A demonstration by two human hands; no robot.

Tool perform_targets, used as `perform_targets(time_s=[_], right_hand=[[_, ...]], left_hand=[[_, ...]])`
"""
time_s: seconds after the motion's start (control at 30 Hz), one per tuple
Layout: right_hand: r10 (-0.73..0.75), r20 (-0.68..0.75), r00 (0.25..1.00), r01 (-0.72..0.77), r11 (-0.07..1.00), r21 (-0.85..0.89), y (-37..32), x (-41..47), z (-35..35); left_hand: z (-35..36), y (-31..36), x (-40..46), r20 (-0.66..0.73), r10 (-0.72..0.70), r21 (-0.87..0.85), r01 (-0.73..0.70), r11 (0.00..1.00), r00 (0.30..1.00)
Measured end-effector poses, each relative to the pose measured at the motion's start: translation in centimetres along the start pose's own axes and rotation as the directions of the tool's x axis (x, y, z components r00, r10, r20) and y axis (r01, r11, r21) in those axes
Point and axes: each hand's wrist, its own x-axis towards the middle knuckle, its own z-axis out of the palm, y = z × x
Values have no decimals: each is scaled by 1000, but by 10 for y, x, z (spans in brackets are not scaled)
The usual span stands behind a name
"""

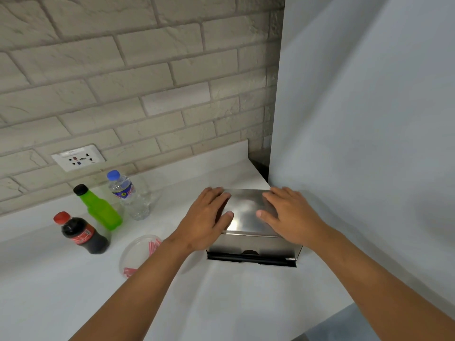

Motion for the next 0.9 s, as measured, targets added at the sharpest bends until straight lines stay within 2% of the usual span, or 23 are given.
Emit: perform_targets(time_s=[0.1,0.23,0.43,0.6,0.8,0.9], right_hand=[[89,-13,996,-88,995,45,9,-7,8],[102,-44,994,-96,989,116,9,-12,21],[123,-41,992,-109,960,257,16,-12,25],[232,-86,969,-185,909,374,10,-27,30],[209,-19,978,-184,898,400,10,-44,33],[161,-26,987,-135,899,417,15,-42,32]], left_hand=[[8,2,5,56,-42,7,42,999,998],[15,5,5,21,-49,42,48,998,999],[18,6,3,14,-88,-5,88,996,996],[19,13,-5,-31,-122,-51,120,991,992],[27,26,-25,-110,-195,-77,187,979,975],[32,35,-35,-138,-259,-110,245,963,956]])
